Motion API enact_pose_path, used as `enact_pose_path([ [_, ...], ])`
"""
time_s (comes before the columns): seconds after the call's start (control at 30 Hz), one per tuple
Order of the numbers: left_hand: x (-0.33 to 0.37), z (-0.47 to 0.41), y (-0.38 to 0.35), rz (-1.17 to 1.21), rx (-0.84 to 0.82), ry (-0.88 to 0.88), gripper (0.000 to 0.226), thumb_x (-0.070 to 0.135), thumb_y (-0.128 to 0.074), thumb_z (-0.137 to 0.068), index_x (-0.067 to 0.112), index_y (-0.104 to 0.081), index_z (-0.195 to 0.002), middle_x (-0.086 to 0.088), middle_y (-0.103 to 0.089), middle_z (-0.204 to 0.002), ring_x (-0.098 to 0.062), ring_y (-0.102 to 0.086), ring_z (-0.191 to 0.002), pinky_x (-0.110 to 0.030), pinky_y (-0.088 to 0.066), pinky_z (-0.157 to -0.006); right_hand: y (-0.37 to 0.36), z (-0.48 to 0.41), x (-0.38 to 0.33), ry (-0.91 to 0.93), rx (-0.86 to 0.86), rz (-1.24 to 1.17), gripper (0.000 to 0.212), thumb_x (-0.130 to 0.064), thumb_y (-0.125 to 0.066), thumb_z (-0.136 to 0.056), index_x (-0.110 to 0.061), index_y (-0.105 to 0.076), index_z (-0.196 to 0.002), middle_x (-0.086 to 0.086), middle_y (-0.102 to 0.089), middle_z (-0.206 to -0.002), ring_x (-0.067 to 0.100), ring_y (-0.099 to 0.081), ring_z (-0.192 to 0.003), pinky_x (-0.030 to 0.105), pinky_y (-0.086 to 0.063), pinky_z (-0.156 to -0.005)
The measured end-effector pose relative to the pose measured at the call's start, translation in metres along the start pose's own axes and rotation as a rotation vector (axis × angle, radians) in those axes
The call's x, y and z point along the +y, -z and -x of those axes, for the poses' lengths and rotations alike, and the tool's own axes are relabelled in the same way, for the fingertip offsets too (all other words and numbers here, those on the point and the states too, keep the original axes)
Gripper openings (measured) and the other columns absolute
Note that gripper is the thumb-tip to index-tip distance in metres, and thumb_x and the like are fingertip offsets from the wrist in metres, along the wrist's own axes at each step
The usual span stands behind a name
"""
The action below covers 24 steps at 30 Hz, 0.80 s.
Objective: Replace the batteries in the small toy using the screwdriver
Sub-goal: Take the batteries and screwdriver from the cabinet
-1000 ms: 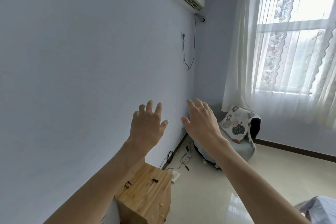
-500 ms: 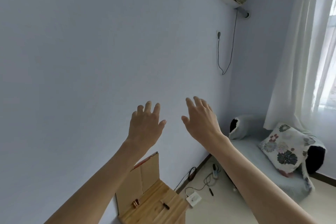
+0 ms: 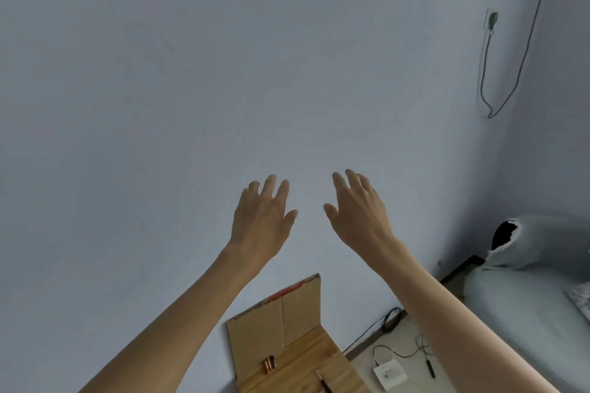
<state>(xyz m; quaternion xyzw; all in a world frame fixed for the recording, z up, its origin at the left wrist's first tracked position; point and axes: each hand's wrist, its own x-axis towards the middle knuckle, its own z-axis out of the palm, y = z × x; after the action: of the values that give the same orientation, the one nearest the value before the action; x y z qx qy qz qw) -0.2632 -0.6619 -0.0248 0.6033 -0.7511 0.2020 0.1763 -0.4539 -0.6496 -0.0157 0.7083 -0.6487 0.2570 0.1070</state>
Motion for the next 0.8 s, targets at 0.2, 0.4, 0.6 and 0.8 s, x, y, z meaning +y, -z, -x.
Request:
enact_pose_path([
  [0.2,-0.025,-0.048,-0.067,0.031,0.015,0.062,0.068,0.054,-0.049,-0.109,0.022,-0.033,-0.167,-0.008,-0.033,-0.173,-0.034,-0.038,-0.155,-0.045,-0.053,-0.111,-0.078,-0.073,0.013,0.019,-0.005,-0.056,0.064,-0.026,-0.062,-0.103,-0.005,-0.033,-0.156,0.016,-0.038,-0.161,0.034,-0.035,-0.149,0.041,-0.041,-0.114],
  [0.4,-0.048,-0.070,-0.154,0.048,0.010,0.049,0.066,0.045,-0.059,-0.107,0.019,-0.037,-0.164,-0.012,-0.038,-0.169,-0.034,-0.043,-0.150,-0.045,-0.063,-0.096,-0.173,-0.106,0.027,-0.032,0.023,-0.116,0.079,-0.019,-0.064,-0.101,-0.005,-0.019,-0.164,0.019,-0.020,-0.171,0.037,-0.019,-0.159,0.046,-0.042,-0.119],
  [0.6,-0.049,-0.043,-0.256,0.065,-0.176,0.082,0.065,0.043,-0.055,-0.109,0.019,-0.034,-0.166,-0.010,-0.037,-0.169,-0.035,-0.042,-0.150,-0.045,-0.063,-0.097,-0.273,-0.102,0.052,-0.055,-0.153,-0.161,0.081,-0.019,-0.063,-0.102,-0.005,-0.014,-0.165,0.019,-0.018,-0.172,0.036,-0.017,-0.160,0.047,-0.040,-0.121],
  [0.8,-0.040,0.008,-0.365,0.095,-0.370,0.185,0.061,0.040,-0.058,-0.108,0.016,-0.042,-0.162,-0.010,-0.041,-0.165,-0.036,-0.047,-0.145,-0.046,-0.060,-0.098,-0.388,-0.065,0.087,-0.068,-0.397,-0.176,0.078,-0.013,-0.059,-0.100,-0.006,-0.015,-0.165,0.018,-0.020,-0.172,0.033,-0.017,-0.160,0.045,-0.039,-0.122],
])
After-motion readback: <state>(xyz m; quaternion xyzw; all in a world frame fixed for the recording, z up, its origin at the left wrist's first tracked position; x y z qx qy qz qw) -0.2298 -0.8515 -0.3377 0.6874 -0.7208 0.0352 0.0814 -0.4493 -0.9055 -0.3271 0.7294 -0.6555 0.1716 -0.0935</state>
